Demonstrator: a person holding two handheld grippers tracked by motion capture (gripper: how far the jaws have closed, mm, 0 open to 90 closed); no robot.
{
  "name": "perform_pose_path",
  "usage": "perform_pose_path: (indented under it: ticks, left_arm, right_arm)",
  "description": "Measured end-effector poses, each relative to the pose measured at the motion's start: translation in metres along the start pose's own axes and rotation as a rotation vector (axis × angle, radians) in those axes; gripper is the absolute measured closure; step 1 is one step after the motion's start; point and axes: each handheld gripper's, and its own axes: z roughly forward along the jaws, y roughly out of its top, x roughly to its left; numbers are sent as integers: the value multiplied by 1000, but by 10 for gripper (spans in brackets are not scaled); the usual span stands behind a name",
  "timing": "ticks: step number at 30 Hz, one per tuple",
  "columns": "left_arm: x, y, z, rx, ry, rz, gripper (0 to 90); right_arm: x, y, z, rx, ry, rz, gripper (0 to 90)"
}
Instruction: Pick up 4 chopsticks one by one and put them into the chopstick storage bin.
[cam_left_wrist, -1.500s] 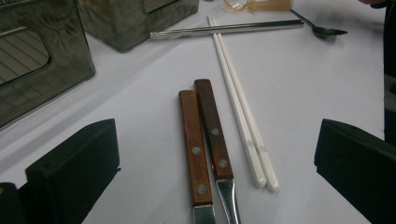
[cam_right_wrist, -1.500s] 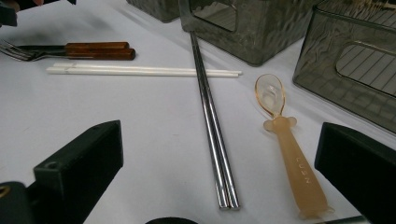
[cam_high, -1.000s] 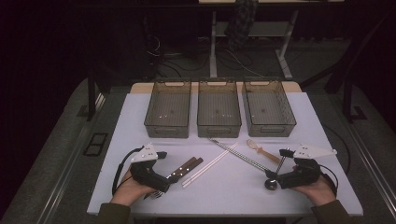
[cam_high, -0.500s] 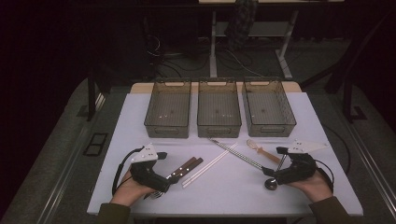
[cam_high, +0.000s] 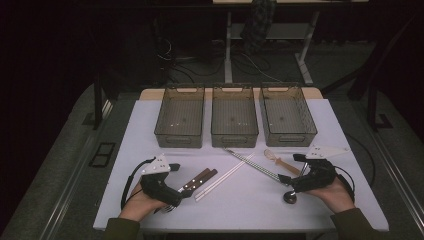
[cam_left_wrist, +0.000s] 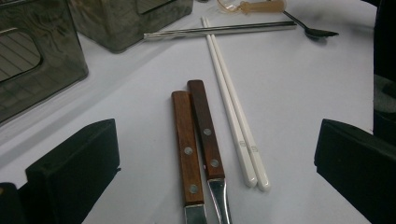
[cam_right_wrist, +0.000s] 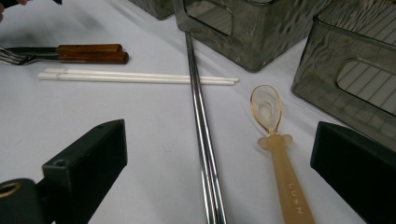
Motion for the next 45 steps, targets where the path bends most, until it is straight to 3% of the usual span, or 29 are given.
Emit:
perform_pose_path:
  ticks: [28,29,38,45]
  left_arm:
    - [0,-1,0,-4,-15,-4,0]
    - [0,0,0,-5,-15,-5,0]
    - [0,-1,2,1,-19,-7,0]
    - [0,-1,2,2,-23,-5,0]
  right_arm:
    - [-4,24,33,51,45,-30,70]
    - [-4,26,35,48,55,-31,140]
    - [-7,36,45,43,71,-31,167]
    - [-9,42,54,40,93,-21,275]
